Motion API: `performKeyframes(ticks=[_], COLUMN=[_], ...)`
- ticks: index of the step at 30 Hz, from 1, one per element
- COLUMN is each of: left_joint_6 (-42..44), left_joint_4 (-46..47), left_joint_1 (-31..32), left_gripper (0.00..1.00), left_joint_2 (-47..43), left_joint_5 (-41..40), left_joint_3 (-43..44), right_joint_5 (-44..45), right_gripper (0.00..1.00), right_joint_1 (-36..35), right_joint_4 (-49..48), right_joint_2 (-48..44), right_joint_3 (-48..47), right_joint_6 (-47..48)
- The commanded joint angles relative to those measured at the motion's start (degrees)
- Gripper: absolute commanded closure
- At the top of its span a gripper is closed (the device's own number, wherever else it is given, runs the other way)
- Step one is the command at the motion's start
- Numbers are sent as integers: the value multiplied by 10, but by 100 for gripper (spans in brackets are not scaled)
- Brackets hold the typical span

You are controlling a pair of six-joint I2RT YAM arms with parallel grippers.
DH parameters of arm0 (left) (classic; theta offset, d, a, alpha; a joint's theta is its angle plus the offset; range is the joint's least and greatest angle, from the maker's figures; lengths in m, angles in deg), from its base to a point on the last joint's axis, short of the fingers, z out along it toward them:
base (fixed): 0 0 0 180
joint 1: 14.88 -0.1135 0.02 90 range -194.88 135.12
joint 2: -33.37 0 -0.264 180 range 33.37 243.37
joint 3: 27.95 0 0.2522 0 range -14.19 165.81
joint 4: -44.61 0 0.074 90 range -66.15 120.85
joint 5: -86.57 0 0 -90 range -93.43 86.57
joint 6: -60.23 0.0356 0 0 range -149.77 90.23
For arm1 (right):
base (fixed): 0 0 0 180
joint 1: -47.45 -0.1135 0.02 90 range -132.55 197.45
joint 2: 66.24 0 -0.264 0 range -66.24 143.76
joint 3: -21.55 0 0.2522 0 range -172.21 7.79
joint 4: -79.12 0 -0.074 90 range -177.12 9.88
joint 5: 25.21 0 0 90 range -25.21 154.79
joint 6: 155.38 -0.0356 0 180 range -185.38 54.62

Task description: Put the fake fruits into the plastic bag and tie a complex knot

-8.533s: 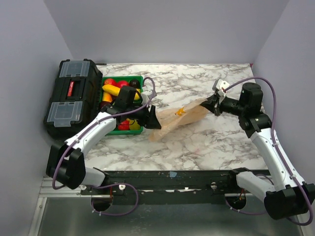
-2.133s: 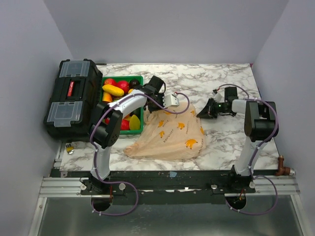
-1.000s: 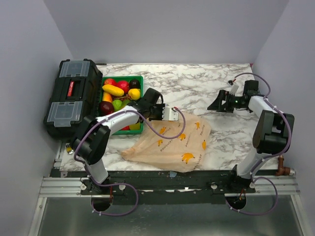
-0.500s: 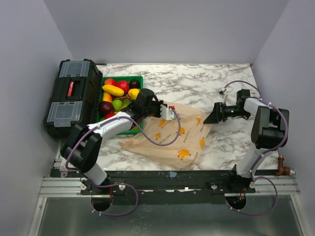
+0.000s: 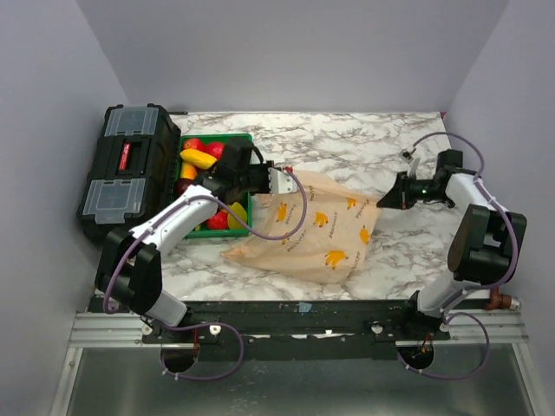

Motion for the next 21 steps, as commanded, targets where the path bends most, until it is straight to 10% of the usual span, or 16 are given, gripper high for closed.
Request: performKeyframes(ticks=[1, 8, 12, 21], left_joint_6=[-20, -227, -424, -704], left_joint_4=[-259, -412, -397, -313], left_joint_1=[-56, -50, -50, -58], left_gripper=[100, 100, 100, 100], left_joint_2=[-29, 52, 105, 147], left_joint_5=[102, 181, 119, 241], left_joint_3=[104, 277, 346, 370], right_joint_5=[141, 222, 201, 145], right_gripper=[99, 99, 37, 13], right_joint_1=[65, 43, 34, -146], right_joint_4=[-5, -120, -80, -97], right_joint_2=[-22, -21, -29, -151], right_joint_3=[-51, -129, -218, -187], right_joint_6=[28, -45, -105, -113])
